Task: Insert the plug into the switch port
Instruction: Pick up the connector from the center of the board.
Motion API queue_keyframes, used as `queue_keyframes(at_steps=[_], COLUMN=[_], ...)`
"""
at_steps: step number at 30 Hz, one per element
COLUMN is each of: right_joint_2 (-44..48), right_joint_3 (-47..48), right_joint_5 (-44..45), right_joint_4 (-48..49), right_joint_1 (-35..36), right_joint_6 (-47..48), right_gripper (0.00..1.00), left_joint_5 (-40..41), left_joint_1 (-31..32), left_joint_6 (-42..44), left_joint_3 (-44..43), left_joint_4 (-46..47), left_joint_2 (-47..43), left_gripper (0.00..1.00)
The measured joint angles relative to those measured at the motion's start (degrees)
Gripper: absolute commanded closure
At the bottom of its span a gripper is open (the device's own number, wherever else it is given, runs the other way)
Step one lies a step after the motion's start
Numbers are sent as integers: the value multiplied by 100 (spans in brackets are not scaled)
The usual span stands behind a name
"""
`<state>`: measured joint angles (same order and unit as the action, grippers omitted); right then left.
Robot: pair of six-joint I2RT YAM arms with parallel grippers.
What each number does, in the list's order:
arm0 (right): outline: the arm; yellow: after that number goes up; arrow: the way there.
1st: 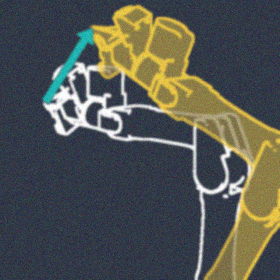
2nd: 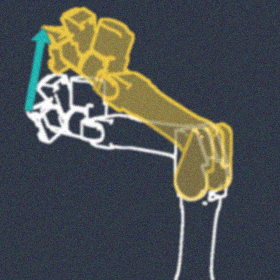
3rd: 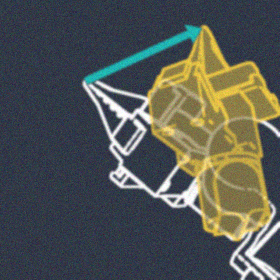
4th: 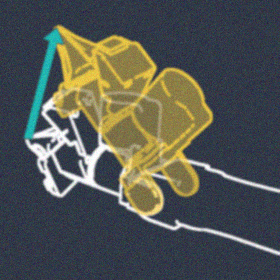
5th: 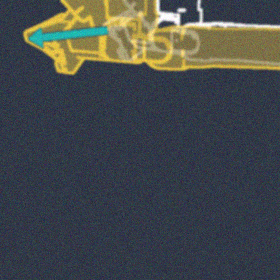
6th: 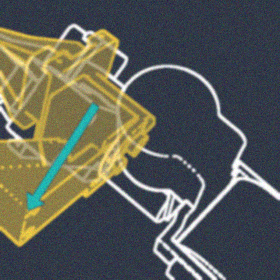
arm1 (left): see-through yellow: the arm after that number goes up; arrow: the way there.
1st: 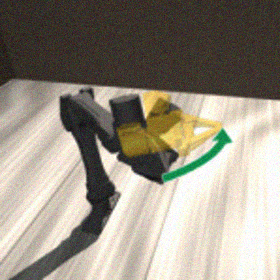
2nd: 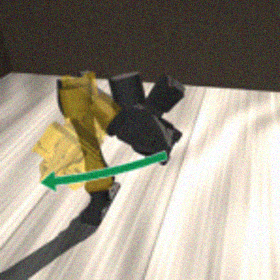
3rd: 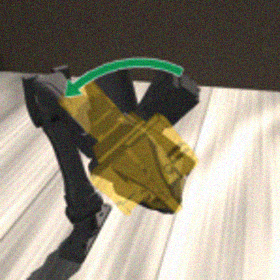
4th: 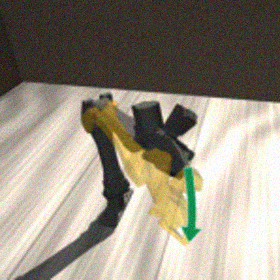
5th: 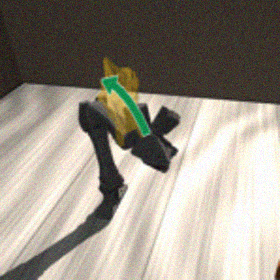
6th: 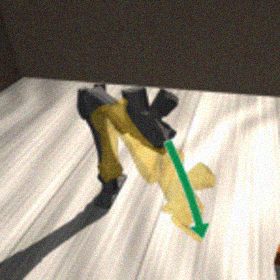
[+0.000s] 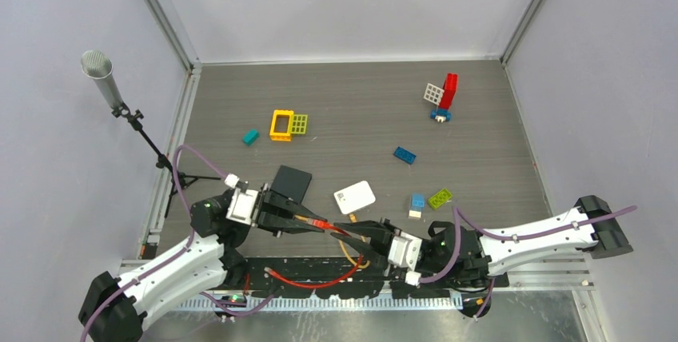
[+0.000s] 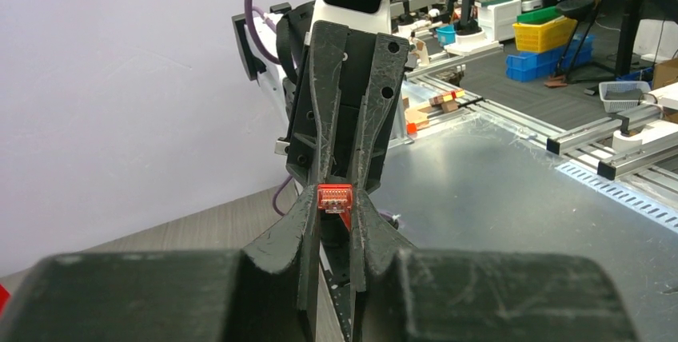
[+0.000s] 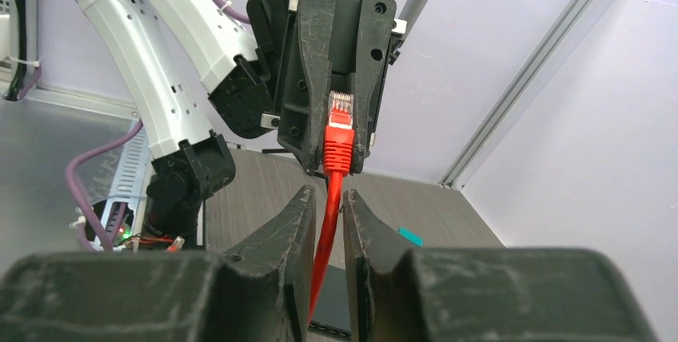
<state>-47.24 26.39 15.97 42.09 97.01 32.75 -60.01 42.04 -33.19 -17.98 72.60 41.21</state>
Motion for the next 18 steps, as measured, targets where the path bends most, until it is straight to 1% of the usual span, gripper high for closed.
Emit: queue_keyframes(at_steps=[2, 3, 6, 7, 8, 9, 10, 12, 13, 14, 15, 17, 18], right_joint_2=[-2, -4, -4, -4, -4, -11, -24, -48, -48, -44, -22, 70, 166], right_joint_3=[0, 0, 0, 0, 2, 7, 20, 79, 109, 144, 166, 210, 254], right_joint_5=[17, 26, 74, 90, 122, 170, 262, 564, 767, 1062, 1405, 2094, 2507], right_joint_4=[-13, -13, -9, -7, 0, -2, -15, -109, -184, -286, -411, -774, -1099], right_joint_1=[0, 0, 0, -2, -2, -2, -2, 0, 0, 0, 0, -2, -13], right_joint_6=[-7, -9, -20, -9, -26, -35, -59, -140, -208, -313, -446, -765, -1019], right_gripper=[77, 81, 99, 99, 100, 99, 99, 100, 100, 100, 100, 100, 100], left_joint_5=[0, 0, -7, -2, -2, 9, 46, 212, 367, 557, 734, 1305, 1624], left_joint_1=[0, 0, 0, 0, 0, 0, 0, 0, 0, 2, 4, 7, 9], left_joint_6=[22, 26, 33, 44, 48, 55, 66, 103, 146, 195, 289, 400, 466], left_joint_3=[0, 0, 0, 2, 4, 15, 35, 81, 98, 103, 103, 98, 70], left_joint_4=[0, 0, 0, 0, -2, -7, -26, -133, -269, -466, -660, -1469, -1965], left_joint_2=[0, 0, -2, -11, -24, -28, -44, -101, -153, -225, -297, -551, -671], left_gripper=[100, 100, 100, 100, 95, 84, 65, 36, 23, 14, 8, 2, 1])
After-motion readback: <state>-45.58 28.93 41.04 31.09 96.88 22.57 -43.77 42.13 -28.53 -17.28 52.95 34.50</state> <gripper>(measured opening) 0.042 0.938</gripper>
